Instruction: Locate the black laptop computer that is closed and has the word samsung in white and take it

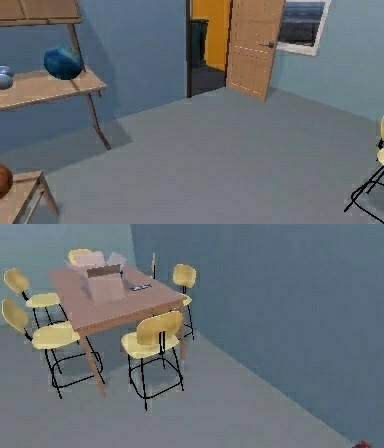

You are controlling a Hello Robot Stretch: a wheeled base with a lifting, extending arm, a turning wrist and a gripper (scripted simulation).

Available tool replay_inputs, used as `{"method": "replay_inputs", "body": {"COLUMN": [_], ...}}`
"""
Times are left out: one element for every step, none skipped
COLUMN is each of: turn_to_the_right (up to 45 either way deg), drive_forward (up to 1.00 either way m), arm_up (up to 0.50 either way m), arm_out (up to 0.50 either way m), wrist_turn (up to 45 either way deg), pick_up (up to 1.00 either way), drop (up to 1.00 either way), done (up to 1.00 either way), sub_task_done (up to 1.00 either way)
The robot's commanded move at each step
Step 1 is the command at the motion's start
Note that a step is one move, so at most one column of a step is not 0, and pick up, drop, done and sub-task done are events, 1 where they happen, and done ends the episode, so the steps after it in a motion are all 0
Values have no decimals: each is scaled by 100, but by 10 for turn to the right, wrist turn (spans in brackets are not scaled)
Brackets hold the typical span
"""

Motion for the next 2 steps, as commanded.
{"method": "replay_inputs", "body": {"turn_to_the_right": [60,0], "drive_forward": [0,100], "arm_up": [0,0], "arm_out": [0,0], "wrist_turn": [0,0], "pick_up": [0,0], "drop": [0,0], "done": [0,0], "sub_task_done": [0,0]}}
